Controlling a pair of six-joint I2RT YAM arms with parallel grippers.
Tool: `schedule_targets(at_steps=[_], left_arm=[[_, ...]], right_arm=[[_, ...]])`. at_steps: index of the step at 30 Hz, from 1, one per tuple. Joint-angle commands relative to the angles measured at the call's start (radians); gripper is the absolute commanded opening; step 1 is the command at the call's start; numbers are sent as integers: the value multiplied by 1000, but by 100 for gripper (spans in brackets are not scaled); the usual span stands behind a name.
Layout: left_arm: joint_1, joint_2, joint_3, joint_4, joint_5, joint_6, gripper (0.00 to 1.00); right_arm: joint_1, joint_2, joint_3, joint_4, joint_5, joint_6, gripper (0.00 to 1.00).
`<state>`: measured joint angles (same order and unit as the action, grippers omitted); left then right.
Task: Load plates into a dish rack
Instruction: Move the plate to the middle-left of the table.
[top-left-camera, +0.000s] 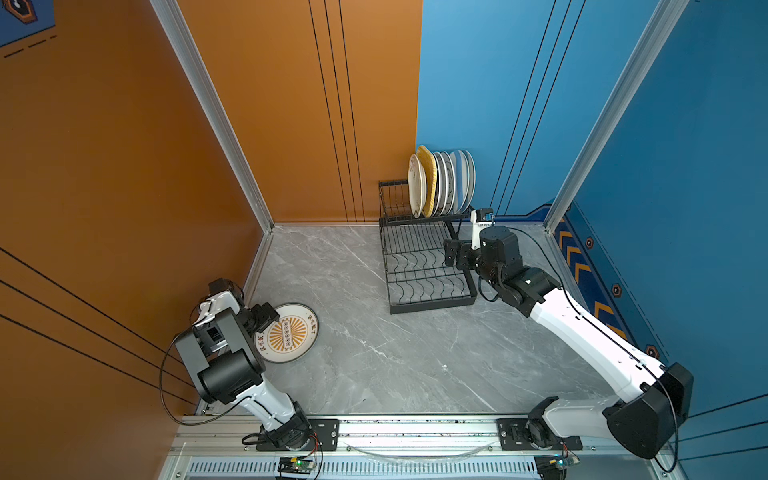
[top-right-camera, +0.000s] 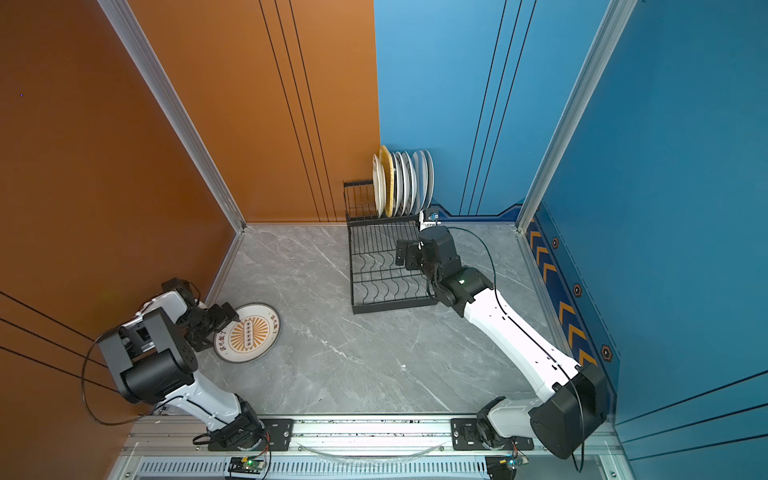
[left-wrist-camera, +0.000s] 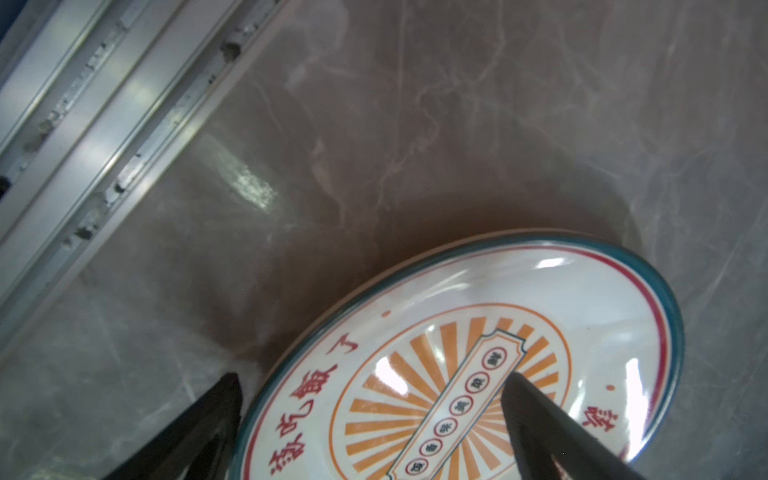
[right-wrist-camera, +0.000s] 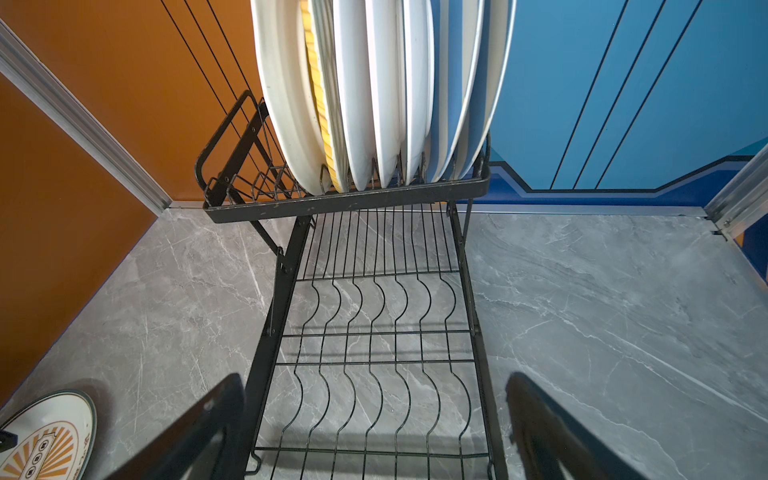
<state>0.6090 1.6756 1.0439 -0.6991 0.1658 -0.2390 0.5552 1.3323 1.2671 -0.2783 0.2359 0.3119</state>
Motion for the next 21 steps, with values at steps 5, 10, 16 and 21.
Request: schedule_targets(at_steps=[5,10,16,21], left_arm=[[-124,62,63,-1,94,65,98],[-244,106,79,-2,175,68,98],[-376,156,99,-2,223,88,99],[-397,158,106,-1,245,97,100]], right_arm=[[-9,-41,-30,-7,14,-5,99],[-10,-36,-34,-8,5,2,99],[-9,-32,-48,-3,-9,18,99],[-8,-34,-56,-3,-25,23,99]])
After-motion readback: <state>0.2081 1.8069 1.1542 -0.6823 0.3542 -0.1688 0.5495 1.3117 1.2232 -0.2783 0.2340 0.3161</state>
